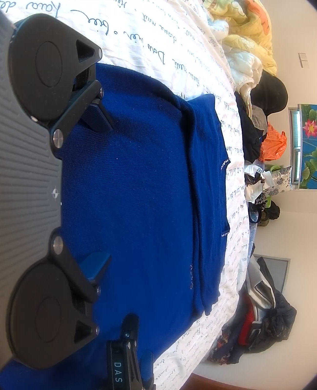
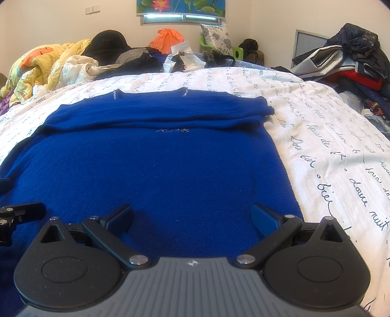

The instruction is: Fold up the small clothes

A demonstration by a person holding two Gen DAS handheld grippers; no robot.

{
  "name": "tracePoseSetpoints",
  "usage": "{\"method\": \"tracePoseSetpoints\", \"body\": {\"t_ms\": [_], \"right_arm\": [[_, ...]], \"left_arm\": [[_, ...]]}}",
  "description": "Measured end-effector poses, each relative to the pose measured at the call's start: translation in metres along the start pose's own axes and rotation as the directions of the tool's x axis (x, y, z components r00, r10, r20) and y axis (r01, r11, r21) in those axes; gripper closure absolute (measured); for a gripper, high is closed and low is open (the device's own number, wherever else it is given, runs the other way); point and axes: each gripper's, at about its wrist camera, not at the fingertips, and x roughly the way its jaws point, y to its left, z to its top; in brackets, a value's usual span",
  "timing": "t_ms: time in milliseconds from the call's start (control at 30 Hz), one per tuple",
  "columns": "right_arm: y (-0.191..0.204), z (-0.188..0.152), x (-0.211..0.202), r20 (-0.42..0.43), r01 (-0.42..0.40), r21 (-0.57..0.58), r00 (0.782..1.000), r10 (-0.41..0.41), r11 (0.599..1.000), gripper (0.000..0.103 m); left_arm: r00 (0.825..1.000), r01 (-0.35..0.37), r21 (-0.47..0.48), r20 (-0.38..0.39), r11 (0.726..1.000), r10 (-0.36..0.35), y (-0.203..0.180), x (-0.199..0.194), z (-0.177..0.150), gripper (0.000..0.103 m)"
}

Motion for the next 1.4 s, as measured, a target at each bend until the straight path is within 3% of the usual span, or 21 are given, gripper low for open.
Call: {"method": "tracePoseSetpoints", "body": {"t_ms": [200, 333, 467, 700, 833, 1000, 1200, 1400], "right_arm": [[-0.002, 0.001, 0.0, -0.001, -0.004, 0.003, 1.0, 0.004, 1.0, 0.0], [0.006, 0.003, -0.014, -0.075, 0.005, -0.016, 0.997, -0.006, 1.0, 0.0], [0.011, -0.03, -0.039, -0.008, -0.021, -0.023, 1.0, 0.021, 1.0, 0.0], [0.007, -0.033, -0.04, 0.002, -0.025, -0.017, 1.0, 0.025, 1.0, 0.0], [0.004, -0.034, -0.043, 0.004, -0.026, -0.014, 1.0, 0.026, 1.0, 0.0], [0.003, -0.033, -0.043, 0.003, -0.026, -0.015, 1.0, 0.026, 1.0, 0.0], [-0.003, -0.04, -0.057, -0.033, -0.035, -0.034, 0.999, 0.034, 0.999, 0.0], [-0.017, -0.074, -0.1, -0.04, -0.064, -0.048, 0.997, 0.062, 0.997, 0.0]], "left_arm": [[1.0, -0.002, 0.004, -0.002, 1.0, 0.002, 0.0, 0.0, 0.0, 0.0], [1.0, 0.002, -0.001, 0.0, 1.0, -0.002, 0.001, 0.0, 0.0, 0.0], [1.0, -0.002, 0.002, -0.001, 1.0, 0.002, -0.002, 0.0, 0.0, 0.0], [0.999, -0.04, 0.0, -0.024, 0.999, 0.04, -0.007, -0.002, 0.0, 0.0], [0.994, -0.065, -0.042, -0.089, 0.997, 0.061, -0.015, -0.023, -0.007, 0.0], [0.998, -0.057, -0.025, -0.014, 0.998, 0.057, -0.021, -0.048, -0.038, 0.0], [0.995, -0.091, -0.029, -0.048, 0.995, 0.089, -0.021, -0.063, -0.045, 0.0], [0.998, -0.049, 0.0, -0.038, 0.999, 0.049, -0.016, -0.103, -0.076, 0.0]]}}
